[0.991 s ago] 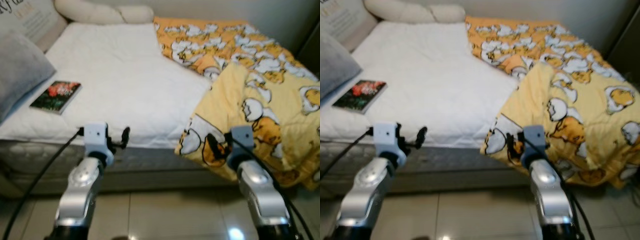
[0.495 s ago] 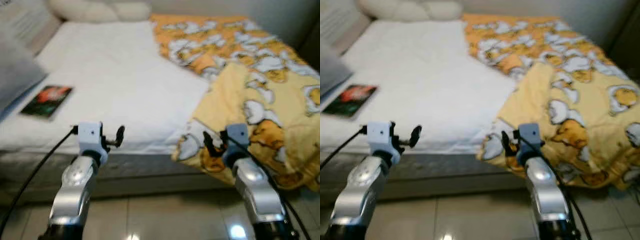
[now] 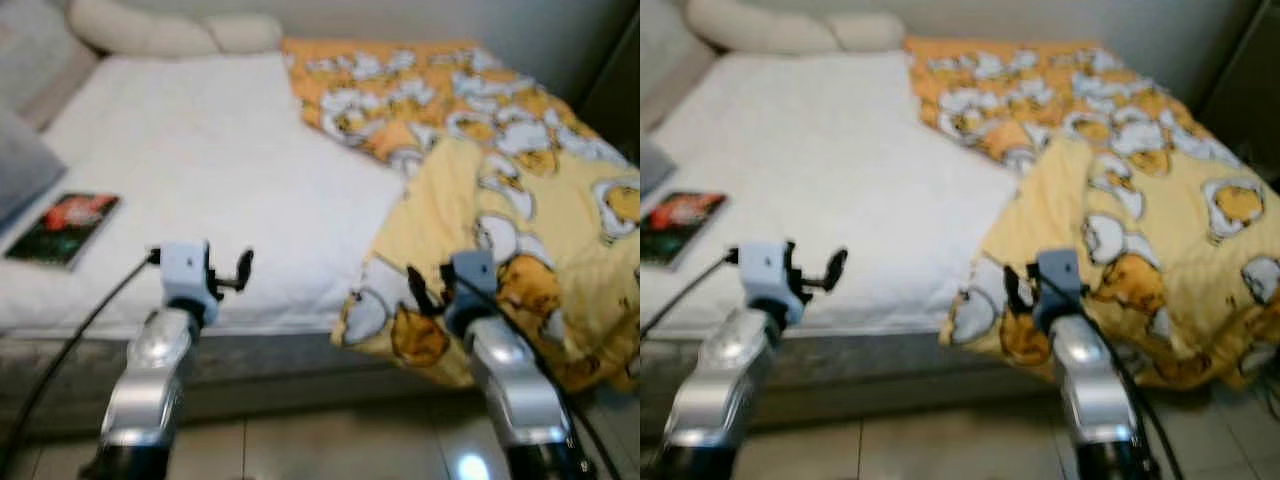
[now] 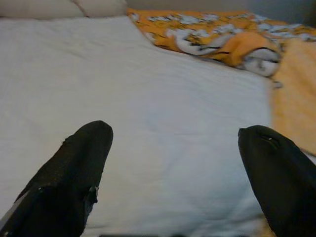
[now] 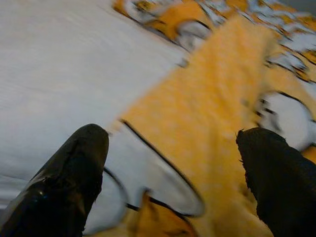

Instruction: Clean up the room

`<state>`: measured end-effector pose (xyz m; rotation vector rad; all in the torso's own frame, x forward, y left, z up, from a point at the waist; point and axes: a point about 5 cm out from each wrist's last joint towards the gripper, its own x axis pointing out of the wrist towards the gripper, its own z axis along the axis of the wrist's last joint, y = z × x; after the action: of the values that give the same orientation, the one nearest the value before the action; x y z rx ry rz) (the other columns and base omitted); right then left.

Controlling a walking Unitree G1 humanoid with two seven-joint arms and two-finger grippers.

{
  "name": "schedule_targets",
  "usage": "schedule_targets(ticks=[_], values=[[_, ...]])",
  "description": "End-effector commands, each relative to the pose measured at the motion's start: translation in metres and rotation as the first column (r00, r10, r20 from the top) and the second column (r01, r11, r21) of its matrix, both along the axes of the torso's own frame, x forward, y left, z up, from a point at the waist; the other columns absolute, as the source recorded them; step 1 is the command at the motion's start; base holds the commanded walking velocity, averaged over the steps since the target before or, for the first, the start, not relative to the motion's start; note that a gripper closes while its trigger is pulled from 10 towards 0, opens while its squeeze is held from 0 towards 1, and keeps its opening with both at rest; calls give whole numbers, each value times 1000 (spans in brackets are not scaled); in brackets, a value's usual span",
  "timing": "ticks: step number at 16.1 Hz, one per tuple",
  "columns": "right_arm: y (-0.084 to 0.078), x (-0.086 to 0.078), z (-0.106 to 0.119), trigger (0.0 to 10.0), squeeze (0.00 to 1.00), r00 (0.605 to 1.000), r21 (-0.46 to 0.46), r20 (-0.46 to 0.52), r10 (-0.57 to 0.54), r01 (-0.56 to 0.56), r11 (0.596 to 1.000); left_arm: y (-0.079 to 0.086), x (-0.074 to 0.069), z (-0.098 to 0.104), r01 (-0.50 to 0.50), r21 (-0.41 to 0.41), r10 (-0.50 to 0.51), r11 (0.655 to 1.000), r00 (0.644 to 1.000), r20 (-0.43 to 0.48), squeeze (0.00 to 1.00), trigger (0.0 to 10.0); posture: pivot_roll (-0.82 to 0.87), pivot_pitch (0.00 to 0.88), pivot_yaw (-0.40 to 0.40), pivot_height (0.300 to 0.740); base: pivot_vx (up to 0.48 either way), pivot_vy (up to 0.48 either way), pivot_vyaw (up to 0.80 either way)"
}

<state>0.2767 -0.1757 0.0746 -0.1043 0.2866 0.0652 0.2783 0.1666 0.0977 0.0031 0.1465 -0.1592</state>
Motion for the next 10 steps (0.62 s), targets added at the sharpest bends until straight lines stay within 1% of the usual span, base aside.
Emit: schedule_targets(ticks=[1, 10], values=[[1, 3, 5, 10000, 0, 1000, 12, 17, -3, 3, 1000, 0, 1, 3, 14, 15, -14, 1000, 1000, 11, 0, 10000, 56, 0, -29, 740, 315, 0, 0], [4, 3, 3, 10000, 0, 1000, 21, 9, 11, -11, 1000, 0, 3, 3, 21, 18, -21, 1000, 1000, 10, 0, 10000, 56, 0, -23, 740, 318, 0, 0]])
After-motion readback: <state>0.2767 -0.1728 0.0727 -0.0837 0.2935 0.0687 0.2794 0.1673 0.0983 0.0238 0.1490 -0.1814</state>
